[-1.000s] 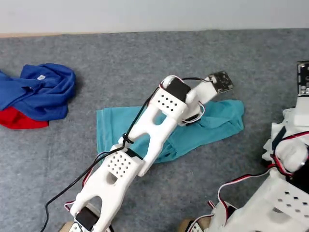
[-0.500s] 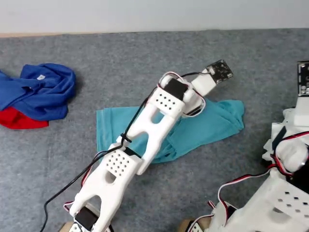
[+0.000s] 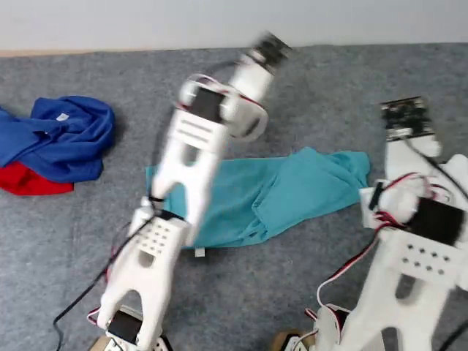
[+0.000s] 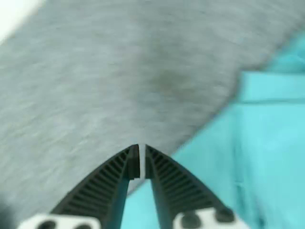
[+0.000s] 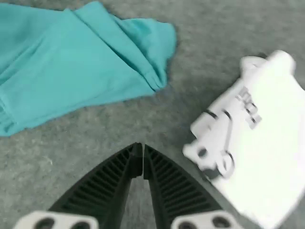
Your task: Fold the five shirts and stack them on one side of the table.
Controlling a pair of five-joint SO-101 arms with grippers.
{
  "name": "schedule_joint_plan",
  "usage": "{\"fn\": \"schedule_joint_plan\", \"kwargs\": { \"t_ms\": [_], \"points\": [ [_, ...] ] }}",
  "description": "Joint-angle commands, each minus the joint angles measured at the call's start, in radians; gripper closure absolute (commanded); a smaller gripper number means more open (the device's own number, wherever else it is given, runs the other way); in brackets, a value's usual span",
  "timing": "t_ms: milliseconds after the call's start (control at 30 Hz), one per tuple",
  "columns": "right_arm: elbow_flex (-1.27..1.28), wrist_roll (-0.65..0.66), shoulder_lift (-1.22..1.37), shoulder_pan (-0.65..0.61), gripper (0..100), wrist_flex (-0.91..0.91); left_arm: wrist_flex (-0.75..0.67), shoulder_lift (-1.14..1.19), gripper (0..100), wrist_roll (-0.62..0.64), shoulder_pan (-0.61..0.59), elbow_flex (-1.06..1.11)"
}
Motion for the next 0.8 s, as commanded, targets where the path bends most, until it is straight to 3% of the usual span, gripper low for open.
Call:
{"fn": "schedule_joint_plan", "kwargs": {
  "t_ms": [0,200,400,767],
  "points": [
    [0.084,-0.009,0.008,-0.062,98.6,-0.153,0.029,-0.181,99,0.023,-0.081,0.053],
    [0.066,-0.014,0.219,-0.088,98.4,-0.32,0.029,-0.428,99,0.023,-0.12,0.354],
    [-0.153,-0.118,0.529,-0.125,93.0,-0.311,0.029,-0.618,99,0.018,-0.149,0.627],
    [-0.482,-0.178,0.923,-0.142,97.6,-0.219,0.028,-0.703,99,0.018,-0.229,0.751]
  ]
}}
